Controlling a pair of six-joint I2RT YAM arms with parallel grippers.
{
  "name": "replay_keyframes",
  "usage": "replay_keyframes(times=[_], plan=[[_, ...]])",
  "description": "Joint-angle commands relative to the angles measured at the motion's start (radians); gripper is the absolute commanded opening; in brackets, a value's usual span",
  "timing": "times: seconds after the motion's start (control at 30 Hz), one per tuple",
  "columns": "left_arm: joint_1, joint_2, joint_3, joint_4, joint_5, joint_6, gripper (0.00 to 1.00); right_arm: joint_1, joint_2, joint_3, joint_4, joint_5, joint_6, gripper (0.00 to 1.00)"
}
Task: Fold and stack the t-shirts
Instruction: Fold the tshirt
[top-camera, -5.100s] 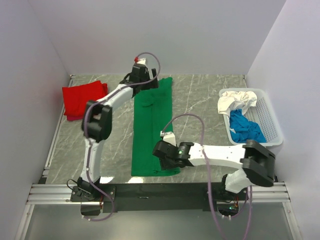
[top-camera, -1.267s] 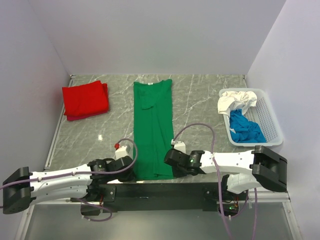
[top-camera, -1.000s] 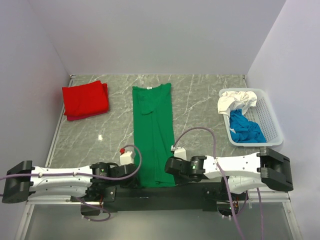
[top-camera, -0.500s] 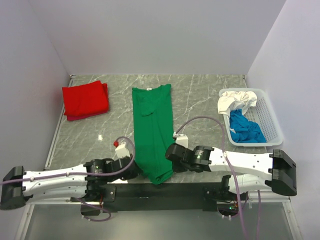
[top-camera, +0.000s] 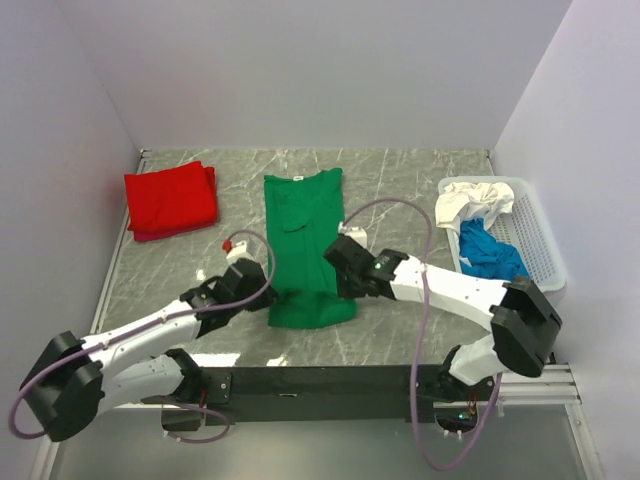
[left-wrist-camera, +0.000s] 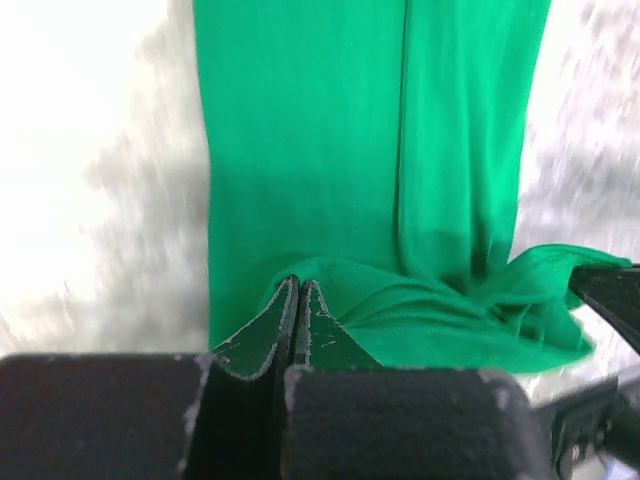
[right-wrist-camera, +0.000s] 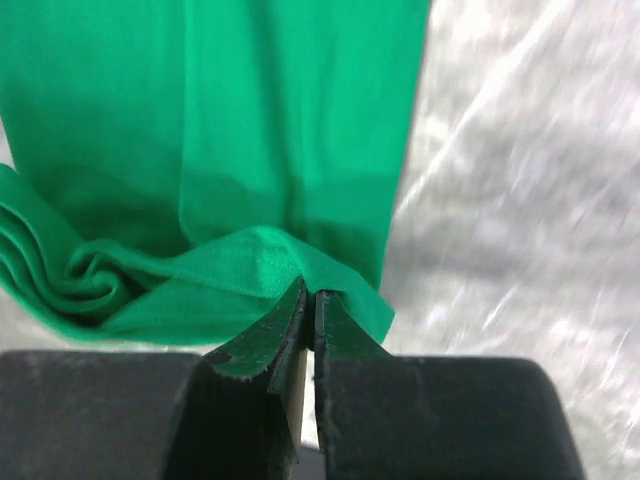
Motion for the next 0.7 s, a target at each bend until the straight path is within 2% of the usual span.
replay_keyframes(times=[0.0, 0.13, 0.4, 0.67], plan=[[0.09, 0.056, 0.093, 0.127, 0.058, 0.173, 0.0, -0.058, 0.06, 0.096, 0.059, 0.007, -0.116, 0.0], [0.176, 0.166, 0.166, 0.172, 0.097, 0.265, 0.0, -0.142, 0.164, 0.194, 0.073, -0.024, -0.17, 0.0], [0.323, 0.315, 0.266, 0.251, 0.151, 0.336, 0.0, -0.243, 0.329, 0.383, 0.062, -0.055, -0.247, 0.0], [0.376, 0.506, 0.396, 0.288, 0.226, 0.397, 0.0, -0.323, 0.439, 0.513, 0.042, -0.096, -0.299, 0.0]])
